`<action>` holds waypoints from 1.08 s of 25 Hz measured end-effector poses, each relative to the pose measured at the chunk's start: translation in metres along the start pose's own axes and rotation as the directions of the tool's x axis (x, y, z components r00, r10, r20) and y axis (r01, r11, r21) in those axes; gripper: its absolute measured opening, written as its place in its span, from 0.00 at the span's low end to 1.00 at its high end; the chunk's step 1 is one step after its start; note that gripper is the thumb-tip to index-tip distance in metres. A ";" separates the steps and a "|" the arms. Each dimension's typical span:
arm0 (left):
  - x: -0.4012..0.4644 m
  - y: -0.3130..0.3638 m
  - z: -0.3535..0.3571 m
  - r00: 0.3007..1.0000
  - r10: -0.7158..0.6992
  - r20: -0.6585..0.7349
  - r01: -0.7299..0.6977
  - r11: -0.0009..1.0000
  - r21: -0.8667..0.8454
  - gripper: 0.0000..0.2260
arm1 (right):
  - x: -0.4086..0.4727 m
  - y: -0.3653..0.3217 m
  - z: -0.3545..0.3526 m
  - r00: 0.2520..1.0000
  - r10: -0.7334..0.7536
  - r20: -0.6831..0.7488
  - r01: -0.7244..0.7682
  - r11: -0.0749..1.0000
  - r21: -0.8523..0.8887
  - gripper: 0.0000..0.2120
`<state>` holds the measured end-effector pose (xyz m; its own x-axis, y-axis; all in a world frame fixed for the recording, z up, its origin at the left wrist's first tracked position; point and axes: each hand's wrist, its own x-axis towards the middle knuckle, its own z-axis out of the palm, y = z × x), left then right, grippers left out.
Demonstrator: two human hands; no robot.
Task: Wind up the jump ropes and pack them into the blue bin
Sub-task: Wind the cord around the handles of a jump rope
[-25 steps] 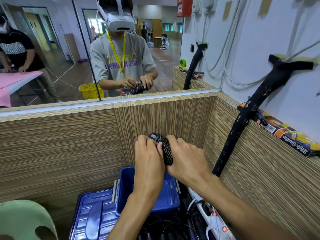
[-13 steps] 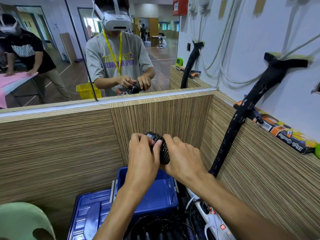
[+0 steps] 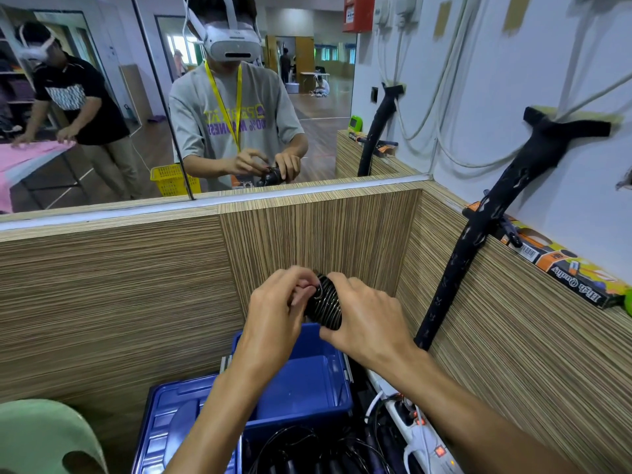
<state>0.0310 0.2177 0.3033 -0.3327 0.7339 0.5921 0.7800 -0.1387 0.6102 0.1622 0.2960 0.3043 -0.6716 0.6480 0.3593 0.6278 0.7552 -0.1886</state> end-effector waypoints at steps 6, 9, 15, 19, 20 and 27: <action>0.002 -0.014 -0.005 0.974 0.189 0.125 -0.207 0.967 0.148 0.08 | 0.005 0.003 -0.002 1.000 0.019 -0.008 -0.019 0.999 0.028 0.30; 0.003 -0.013 -0.004 0.987 0.120 0.109 -0.128 0.989 0.070 0.05 | 0.003 0.000 0.000 1.000 0.004 0.009 -0.004 1.000 -0.006 0.31; -0.003 0.005 0.013 0.994 -0.024 0.102 0.009 0.988 0.152 0.03 | 0.004 0.001 0.002 1.000 -0.008 -0.014 0.007 0.999 -0.033 0.30; 0.005 0.016 0.018 0.993 -0.017 0.114 0.000 0.989 0.146 0.07 | 0.006 0.000 0.000 0.999 -0.031 -0.023 0.030 0.998 -0.049 0.33; 0.008 0.012 0.019 0.989 0.077 0.123 -0.111 0.946 0.304 0.07 | 0.007 0.002 -0.001 0.999 -0.032 -0.028 0.030 0.998 -0.050 0.34; 0.053 -0.009 -0.005 0.710 0.425 0.562 -0.704 0.408 0.581 0.19 | 0.004 0.004 -0.005 1.000 -0.001 0.027 0.002 1.000 -0.024 0.31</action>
<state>0.0036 0.2544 0.3319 0.3933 0.8353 0.3841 0.8603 -0.1870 -0.4743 0.1641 0.3007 0.3099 -0.6825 0.6497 0.3347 0.6359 0.7537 -0.1661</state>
